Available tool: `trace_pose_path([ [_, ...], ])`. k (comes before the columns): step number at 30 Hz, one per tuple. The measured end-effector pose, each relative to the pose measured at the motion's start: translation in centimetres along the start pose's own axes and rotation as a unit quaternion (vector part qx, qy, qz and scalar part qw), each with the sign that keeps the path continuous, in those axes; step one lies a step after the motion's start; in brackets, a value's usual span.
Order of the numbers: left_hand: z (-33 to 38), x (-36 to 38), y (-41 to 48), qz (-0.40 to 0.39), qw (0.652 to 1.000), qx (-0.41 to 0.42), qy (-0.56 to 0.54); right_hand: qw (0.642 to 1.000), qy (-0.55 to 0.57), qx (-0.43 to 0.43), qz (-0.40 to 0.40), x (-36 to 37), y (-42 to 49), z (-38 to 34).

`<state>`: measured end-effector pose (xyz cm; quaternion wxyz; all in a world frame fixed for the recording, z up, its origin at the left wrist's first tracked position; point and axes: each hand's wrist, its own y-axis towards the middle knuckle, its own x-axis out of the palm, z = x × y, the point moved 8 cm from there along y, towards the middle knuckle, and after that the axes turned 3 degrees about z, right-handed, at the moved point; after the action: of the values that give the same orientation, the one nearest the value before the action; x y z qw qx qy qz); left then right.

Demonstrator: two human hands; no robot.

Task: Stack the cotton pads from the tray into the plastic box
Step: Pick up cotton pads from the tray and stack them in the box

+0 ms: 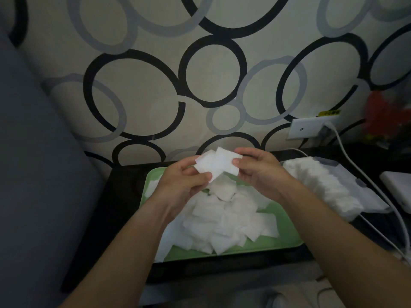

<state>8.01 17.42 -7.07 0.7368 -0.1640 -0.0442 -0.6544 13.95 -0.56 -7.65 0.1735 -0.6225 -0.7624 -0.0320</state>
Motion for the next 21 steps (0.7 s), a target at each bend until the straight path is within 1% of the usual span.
trace_pose_path([
  [2, -0.3, -0.4, 0.1, 0.010, 1.000, -0.008, 0.027, 1.000, 0.011, -0.005, -0.008, 0.0, -0.1, -0.7],
  [5, -0.7, -0.7, 0.1, 0.026, 0.998, -0.016, 0.063, 0.997, 0.053, -0.012, -0.048, 0.6, -0.5, -1.6],
  [7, -0.8, -0.5, 0.1, 0.024, 0.996, -0.012, 0.088, 0.996, 0.018, -0.028, -0.086, 1.3, -0.7, -2.0],
  [9, -0.9, -0.3, 0.0, 0.016, 0.993, -0.009, 0.113, 0.992, -0.059, -0.046, -0.100, 1.8, -0.7, -1.7],
  [13, -0.9, 0.5, -0.2, -0.015, 0.992, -0.009, 0.121, 0.986, -0.146, -0.057, -0.054, 1.8, -0.6, -1.5],
  [15, -0.8, 0.7, -0.2, -0.023, 0.993, -0.008, 0.119, 0.981, -0.177, -0.065, -0.045, 1.8, -0.7, -1.7],
  [21, -0.7, 1.2, -0.5, -0.029, 0.995, -0.005, 0.100, 0.978, -0.189, -0.081, -0.032, 1.9, -0.6, -1.5],
])
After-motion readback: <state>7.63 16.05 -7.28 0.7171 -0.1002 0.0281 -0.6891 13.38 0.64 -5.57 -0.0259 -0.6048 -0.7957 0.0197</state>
